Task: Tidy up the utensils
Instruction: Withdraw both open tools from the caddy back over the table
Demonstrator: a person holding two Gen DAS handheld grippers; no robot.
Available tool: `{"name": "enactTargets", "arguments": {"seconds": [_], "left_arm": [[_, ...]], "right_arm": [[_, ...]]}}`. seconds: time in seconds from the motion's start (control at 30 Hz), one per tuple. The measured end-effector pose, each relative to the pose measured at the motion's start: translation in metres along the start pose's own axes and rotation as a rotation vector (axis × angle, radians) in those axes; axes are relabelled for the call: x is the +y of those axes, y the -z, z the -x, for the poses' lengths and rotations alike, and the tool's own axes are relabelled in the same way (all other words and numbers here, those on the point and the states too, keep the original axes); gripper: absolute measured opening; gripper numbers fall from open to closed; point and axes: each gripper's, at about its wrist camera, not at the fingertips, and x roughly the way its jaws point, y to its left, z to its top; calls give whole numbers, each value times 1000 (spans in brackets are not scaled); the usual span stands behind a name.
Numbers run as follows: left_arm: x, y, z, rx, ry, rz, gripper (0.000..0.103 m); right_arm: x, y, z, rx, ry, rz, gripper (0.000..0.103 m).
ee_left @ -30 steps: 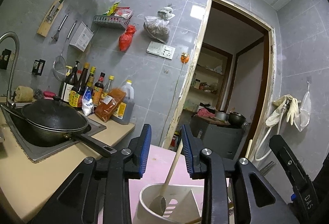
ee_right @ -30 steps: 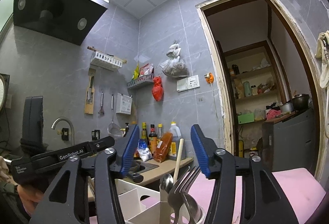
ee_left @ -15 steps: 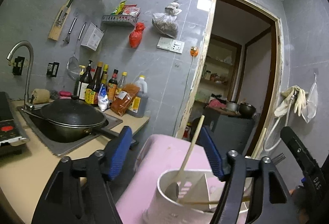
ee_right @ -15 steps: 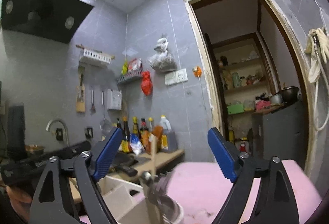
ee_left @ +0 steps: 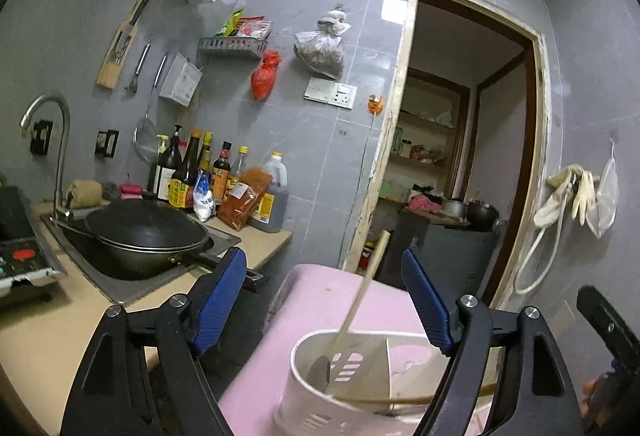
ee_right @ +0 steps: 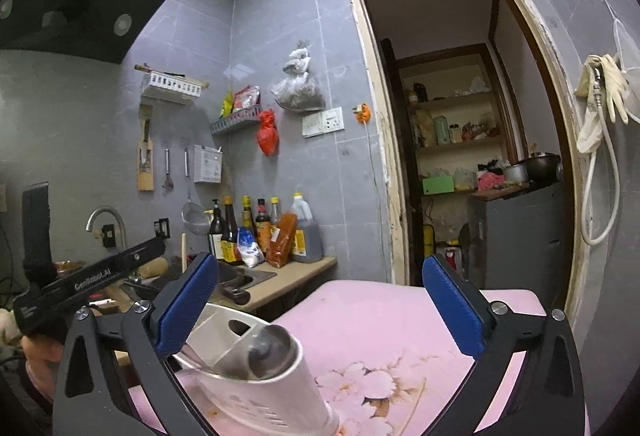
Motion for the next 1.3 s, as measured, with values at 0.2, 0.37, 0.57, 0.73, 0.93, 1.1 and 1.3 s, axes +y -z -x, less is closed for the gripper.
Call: {"name": "enactTargets", "arguments": {"seconds": [0.2, 0.37, 0.57, 0.73, 0.93, 1.1, 1.3], "left_arm": [[0, -7, -2, -20, 10, 38, 81], [-1, -9, -1, -39, 17, 53, 87], [-4, -11, -14, -48, -2, 67, 87], [-4, -17, -35, -30, -17, 91, 87], [-7, -31, -59, 7, -30, 127, 87], [-21, -49, -99, 72, -28, 142, 89], [-27, -55, -126, 61, -28, 167, 89]], "right_arm": [[-11, -4, 5, -4, 22, -36, 103], [-13, -3, 6, 0, 29, -42, 103], [-13, -1, 0, 12, 23, -50, 103], [-14, 1, -4, 19, 22, -48, 103], [-21, 3, -9, 33, 33, -58, 103], [-29, 1, -7, 37, 51, -70, 103], [-41, -3, -7, 45, 81, -52, 103]]}}
